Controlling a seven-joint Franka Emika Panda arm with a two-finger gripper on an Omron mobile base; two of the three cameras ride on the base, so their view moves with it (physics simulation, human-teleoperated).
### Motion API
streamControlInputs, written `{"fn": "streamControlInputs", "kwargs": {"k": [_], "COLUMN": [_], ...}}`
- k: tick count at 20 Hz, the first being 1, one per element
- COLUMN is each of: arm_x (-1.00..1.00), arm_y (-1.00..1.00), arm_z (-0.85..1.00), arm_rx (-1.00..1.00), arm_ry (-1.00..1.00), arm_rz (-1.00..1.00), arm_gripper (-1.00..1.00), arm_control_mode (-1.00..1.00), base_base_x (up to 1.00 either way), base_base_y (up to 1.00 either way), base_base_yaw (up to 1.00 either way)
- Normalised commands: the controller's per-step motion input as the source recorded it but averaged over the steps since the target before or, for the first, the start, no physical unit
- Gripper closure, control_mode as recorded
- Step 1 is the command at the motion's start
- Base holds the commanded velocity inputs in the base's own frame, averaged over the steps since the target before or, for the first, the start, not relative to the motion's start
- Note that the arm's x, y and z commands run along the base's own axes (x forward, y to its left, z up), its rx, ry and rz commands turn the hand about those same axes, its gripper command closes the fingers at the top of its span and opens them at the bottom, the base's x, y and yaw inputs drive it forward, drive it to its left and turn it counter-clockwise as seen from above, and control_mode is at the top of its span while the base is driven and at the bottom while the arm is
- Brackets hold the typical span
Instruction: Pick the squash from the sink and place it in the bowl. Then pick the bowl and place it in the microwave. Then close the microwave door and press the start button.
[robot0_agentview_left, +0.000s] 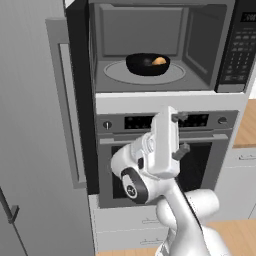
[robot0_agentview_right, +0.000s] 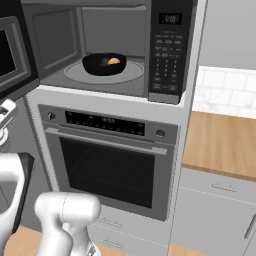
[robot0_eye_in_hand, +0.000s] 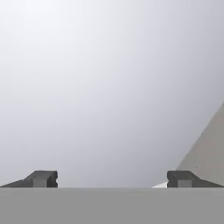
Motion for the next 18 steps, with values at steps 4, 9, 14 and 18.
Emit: {"fn": "streamControlInputs", "kwargs": {"k": [4,9,14,18], "arm_x": [-0.42,-0.04,-0.02,0.00], "arm_y": [0.59,0.40,0.73,0.87], "arm_z": [-0.57,-0.68,-0.41,-0.24], "arm_rx": [-0.05,-0.01,-0.03,-0.11], "arm_ry": [0.18,0.20,0.28,0.32], "arm_rz": [0.00,0.06,0.03,0.01], "arm_gripper": [-1.00,-1.00,-1.00,-1.00], "arm_control_mode": [-1.00,-1.00,-1.00,-1.00], "base_base_x": [0.00,0.00,0.00,0.00], "base_base_y": [0.00,0.00,0.00,0.00], "base_base_yaw": [0.00,0.00,0.00,0.00]}}
